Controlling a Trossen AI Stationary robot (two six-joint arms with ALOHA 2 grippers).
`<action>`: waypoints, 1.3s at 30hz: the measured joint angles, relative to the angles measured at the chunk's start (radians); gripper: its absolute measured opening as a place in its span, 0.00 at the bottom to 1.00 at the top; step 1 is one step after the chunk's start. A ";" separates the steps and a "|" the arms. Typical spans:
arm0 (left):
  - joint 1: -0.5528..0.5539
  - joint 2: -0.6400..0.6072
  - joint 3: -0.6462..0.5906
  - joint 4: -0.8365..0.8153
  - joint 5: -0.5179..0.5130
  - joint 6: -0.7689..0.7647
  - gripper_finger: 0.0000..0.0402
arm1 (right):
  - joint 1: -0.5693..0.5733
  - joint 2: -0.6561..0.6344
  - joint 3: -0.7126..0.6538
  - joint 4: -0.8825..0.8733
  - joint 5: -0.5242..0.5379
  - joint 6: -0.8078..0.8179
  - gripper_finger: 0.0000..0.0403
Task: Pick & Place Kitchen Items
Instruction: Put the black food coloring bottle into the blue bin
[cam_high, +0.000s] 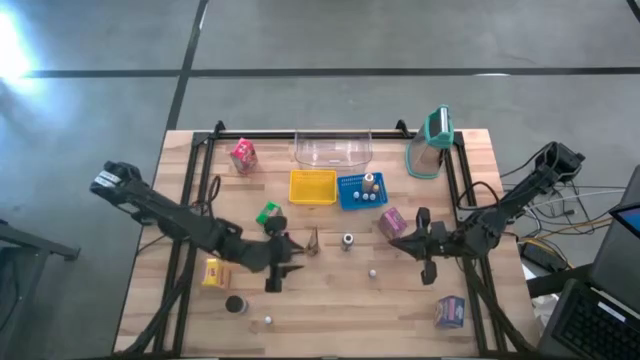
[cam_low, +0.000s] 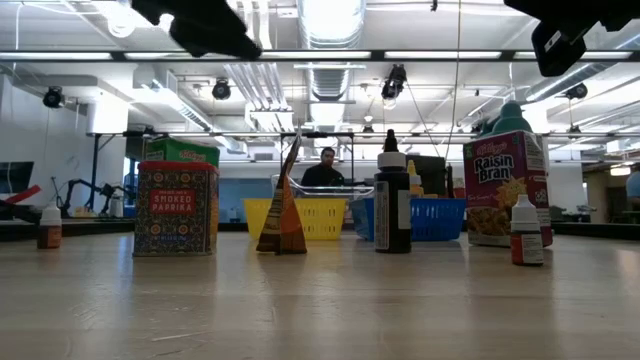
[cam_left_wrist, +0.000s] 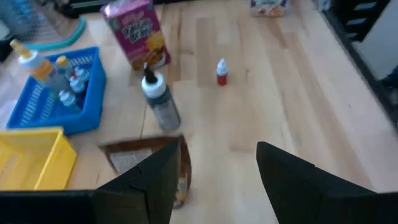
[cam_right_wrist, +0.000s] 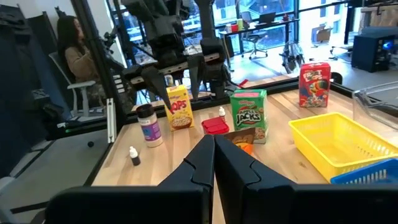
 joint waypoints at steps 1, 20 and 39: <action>0.021 0.000 0.010 -0.001 0.027 0.020 0.54 | -0.008 0.000 0.000 0.000 -0.010 0.000 0.02; 0.303 0.193 0.102 0.094 0.433 0.344 0.54 | -0.057 -0.001 0.111 -0.272 -0.079 0.056 0.02; 0.357 0.318 0.174 0.117 0.421 0.314 0.54 | -0.067 0.023 0.239 -0.610 -0.019 0.164 0.02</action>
